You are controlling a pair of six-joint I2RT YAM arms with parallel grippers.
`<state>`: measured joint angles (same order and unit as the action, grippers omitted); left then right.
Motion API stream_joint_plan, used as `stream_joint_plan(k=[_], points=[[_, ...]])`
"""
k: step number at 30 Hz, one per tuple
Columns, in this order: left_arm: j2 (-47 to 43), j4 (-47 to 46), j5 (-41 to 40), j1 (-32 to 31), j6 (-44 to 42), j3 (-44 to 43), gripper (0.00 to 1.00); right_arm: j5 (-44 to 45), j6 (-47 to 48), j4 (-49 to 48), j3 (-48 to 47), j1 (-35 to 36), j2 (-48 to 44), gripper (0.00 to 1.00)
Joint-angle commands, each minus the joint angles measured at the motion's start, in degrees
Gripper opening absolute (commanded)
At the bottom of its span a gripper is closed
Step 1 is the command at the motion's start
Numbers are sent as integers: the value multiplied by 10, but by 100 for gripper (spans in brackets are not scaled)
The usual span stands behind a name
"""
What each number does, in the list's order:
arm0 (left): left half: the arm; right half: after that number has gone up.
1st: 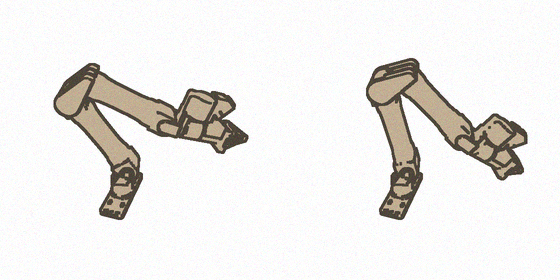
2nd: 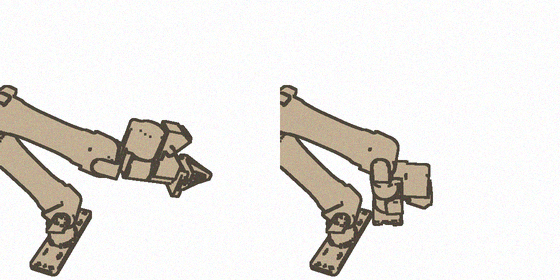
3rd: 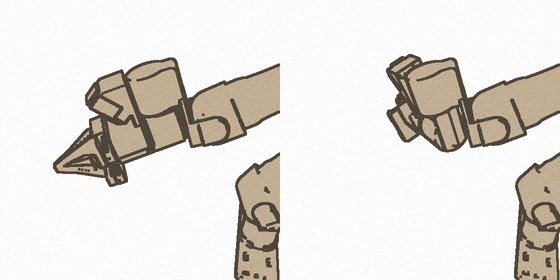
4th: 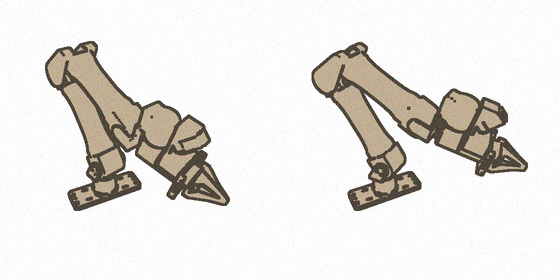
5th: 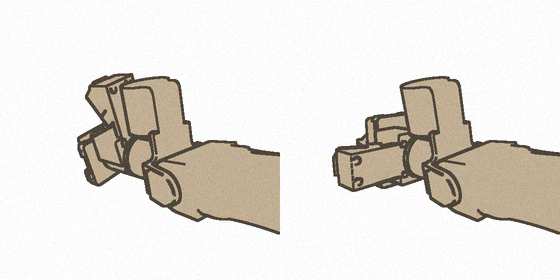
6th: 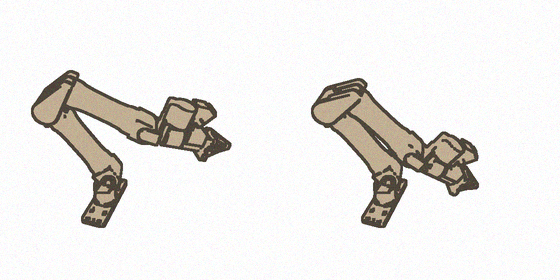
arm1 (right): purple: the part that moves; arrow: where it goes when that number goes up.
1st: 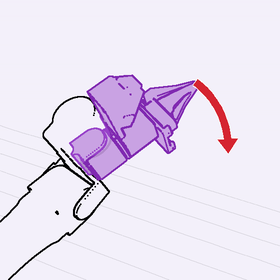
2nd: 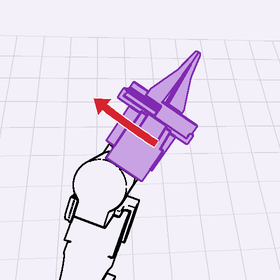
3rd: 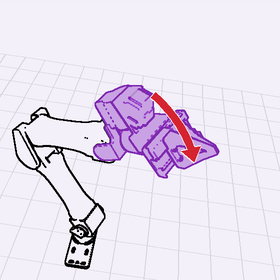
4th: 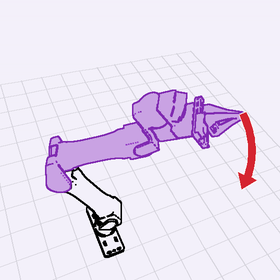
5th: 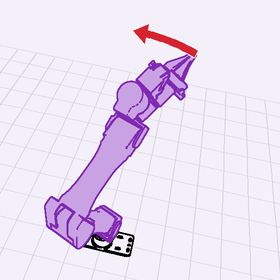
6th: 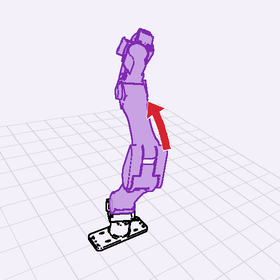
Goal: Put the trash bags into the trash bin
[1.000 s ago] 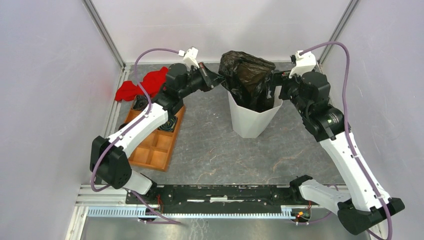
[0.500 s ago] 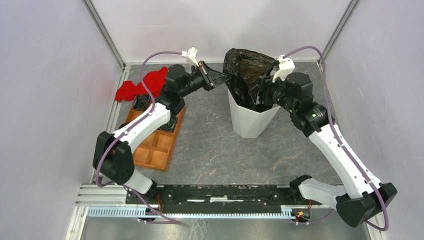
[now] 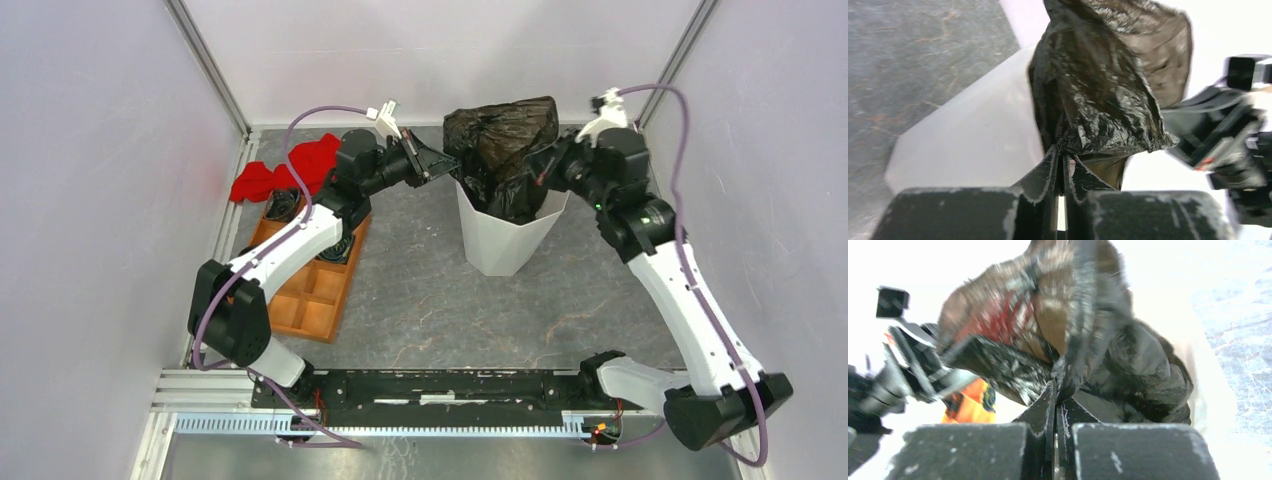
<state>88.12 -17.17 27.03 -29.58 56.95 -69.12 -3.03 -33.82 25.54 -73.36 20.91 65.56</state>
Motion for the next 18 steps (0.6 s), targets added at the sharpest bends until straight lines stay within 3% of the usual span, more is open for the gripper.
stream_joint_plan(k=[1,3,6,10,14,18], points=[[-31,78,-28,4,-96,-34,17,-40,-102,20,-54,-36,-44,0],[-42,118,-45,4,-128,-47,31,-80,-127,35,-52,-49,-45,0],[-66,175,-60,4,-172,-58,61,-135,-159,40,-40,-77,-49,0],[-119,247,-73,3,-202,-54,89,-128,-163,39,-48,-83,-73,0],[-182,265,-77,-1,-193,-38,98,-80,-136,70,-102,-85,-81,0],[-191,249,-88,-43,-180,-51,93,-62,-124,72,-99,-85,-86,0]])
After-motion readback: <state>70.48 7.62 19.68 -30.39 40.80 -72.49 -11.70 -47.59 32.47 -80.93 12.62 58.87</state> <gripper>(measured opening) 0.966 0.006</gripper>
